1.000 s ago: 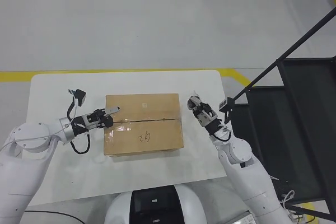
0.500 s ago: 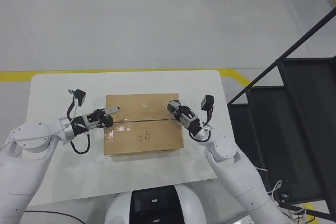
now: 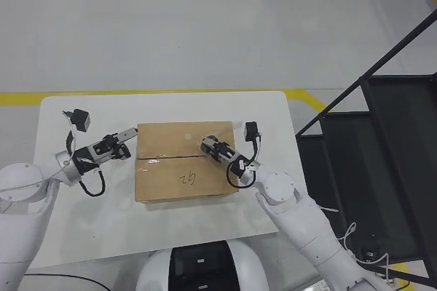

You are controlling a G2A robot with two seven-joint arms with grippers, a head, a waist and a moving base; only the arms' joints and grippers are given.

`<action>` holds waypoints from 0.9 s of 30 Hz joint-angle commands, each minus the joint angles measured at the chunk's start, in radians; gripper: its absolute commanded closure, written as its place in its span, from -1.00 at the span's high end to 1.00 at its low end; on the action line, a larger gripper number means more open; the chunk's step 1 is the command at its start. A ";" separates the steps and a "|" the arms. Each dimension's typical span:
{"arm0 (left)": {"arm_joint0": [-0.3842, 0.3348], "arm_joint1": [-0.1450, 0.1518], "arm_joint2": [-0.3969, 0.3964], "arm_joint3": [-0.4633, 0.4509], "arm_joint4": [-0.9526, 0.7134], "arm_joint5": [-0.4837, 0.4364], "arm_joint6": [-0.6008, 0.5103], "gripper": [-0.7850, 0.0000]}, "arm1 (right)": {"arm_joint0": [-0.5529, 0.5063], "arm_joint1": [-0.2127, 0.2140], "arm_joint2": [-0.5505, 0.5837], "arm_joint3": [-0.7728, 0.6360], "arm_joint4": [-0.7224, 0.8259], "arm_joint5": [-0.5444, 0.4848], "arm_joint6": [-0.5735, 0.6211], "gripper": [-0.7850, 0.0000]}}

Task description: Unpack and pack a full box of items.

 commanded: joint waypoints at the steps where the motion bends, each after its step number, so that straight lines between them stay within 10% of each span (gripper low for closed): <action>1: 0.030 0.005 -0.038 -0.011 0.009 0.008 0.012 1.00 | 0.004 0.001 -0.005 -0.002 -0.025 -0.005 0.023 -1.00; 23: 0.078 0.010 -0.079 -0.033 0.024 0.017 0.022 1.00 | 0.079 -0.018 -0.091 0.061 -0.192 -0.011 0.026 -1.00; 24: 0.078 0.010 -0.080 -0.034 0.024 0.018 0.022 1.00 | 0.082 -0.018 -0.093 0.063 -0.202 -0.014 0.033 0.59; 25: 0.078 0.010 -0.081 -0.035 0.026 0.017 0.022 1.00 | 0.083 -0.018 -0.094 0.064 -0.209 -0.013 0.036 1.00; 27: 0.079 0.010 -0.083 -0.034 0.025 0.016 0.023 1.00 | 0.087 -0.018 -0.098 0.061 -0.222 -0.017 0.049 1.00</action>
